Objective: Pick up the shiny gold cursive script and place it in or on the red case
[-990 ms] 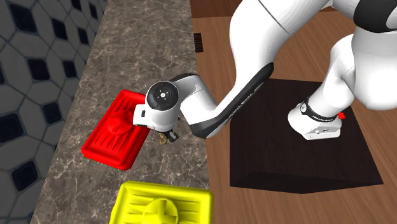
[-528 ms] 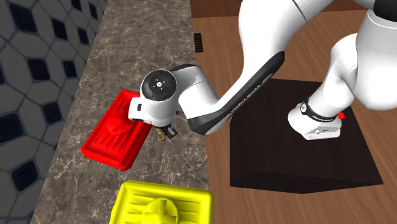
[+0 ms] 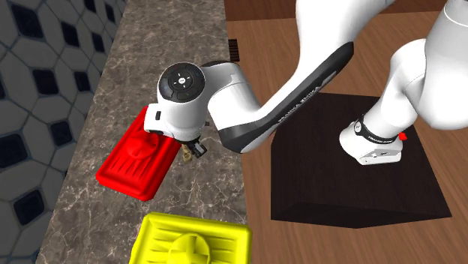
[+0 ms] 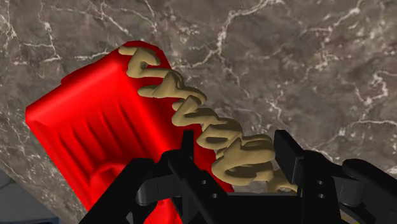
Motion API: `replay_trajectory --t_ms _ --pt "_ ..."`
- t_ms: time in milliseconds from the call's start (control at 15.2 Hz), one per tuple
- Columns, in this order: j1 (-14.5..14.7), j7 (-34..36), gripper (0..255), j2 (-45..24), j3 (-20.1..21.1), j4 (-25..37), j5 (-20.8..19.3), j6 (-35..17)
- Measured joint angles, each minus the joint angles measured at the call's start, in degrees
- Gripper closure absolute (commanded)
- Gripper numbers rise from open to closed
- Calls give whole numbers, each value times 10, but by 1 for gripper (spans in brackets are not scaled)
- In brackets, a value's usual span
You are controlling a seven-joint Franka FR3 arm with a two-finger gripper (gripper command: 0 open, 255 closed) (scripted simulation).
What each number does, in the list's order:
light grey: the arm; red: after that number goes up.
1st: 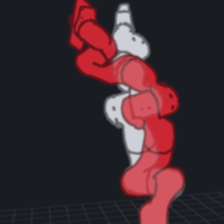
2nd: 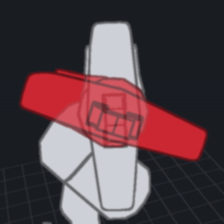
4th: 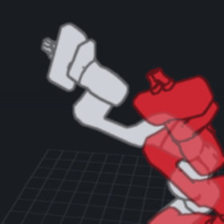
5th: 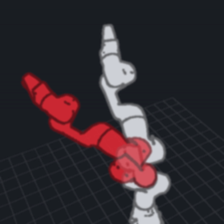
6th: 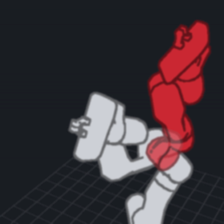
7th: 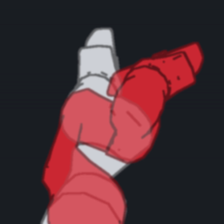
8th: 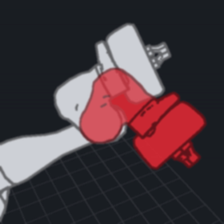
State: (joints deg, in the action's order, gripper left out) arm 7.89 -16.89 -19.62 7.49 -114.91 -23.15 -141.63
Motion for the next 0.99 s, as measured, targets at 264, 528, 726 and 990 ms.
replay_trajectory --t_ms 264,528,726,990 --pt "-2 -11 255 18 5 6 12 23" --pt "-5 -24 255 37 10 13 24 47" --pt "-7 -34 255 50 12 21 32 67" --pt "-6 -41 255 62 16 31 41 89"
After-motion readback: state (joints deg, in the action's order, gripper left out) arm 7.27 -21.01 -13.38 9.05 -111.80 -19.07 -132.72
